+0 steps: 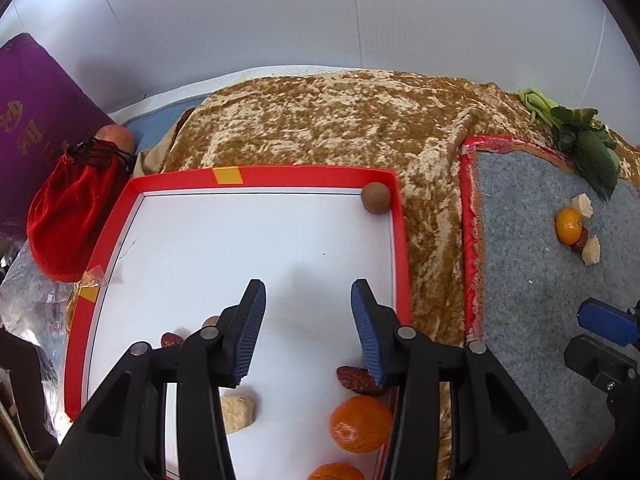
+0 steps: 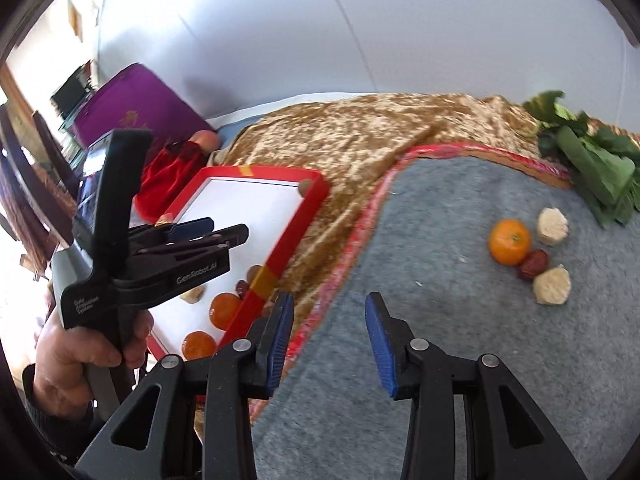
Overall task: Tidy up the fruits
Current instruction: 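Move both open tools back over the grey felt mat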
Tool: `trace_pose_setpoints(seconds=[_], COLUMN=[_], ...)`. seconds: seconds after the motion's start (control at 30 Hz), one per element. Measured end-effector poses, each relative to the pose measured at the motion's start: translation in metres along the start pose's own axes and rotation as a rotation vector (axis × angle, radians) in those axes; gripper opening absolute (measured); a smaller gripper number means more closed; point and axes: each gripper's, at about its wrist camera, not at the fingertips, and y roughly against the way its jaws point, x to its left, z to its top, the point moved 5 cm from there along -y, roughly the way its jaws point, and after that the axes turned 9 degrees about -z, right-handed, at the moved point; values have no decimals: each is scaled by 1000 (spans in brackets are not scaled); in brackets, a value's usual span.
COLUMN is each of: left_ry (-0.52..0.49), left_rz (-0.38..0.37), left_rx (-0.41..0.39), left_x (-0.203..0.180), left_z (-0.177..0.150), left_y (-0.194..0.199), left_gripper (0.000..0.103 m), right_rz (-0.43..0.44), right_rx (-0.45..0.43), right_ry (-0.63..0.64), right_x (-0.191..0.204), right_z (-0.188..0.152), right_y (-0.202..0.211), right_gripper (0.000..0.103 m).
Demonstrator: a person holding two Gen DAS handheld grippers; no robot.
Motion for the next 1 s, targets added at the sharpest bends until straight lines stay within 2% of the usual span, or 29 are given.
trace_pose_setpoints(seconds=[0.27,0.47,0.6,0.73,0.87,1.0], left_ry=[-82,-164,-212,-244,-250,-254], left_rz=[-13,-35,-45,-51,-56,-51], left_rx=[-20,-27,-16,-19,-20,-15], left_x=[-34,-66,-83,-90,-88,-84], left_z=[5,4,-1,-3,-5,-8], left_y=[-1,-3,-7,-6,-5,-6], left_gripper=[43,43,43,43,43,43], right_rz=[-64,-154,-195,-207,-216,-283], right_rx=[7,34,99,147,155,168], right_ry=[-91,-224,-322,-322,-289,-260], right_x=[-47,-119,-159,-165,-156,-149], right_z=[3,11,8,6,8,9], right_y=[7,14,5,-11,-24,-36], right_gripper=[39,40,40,40,40,43])
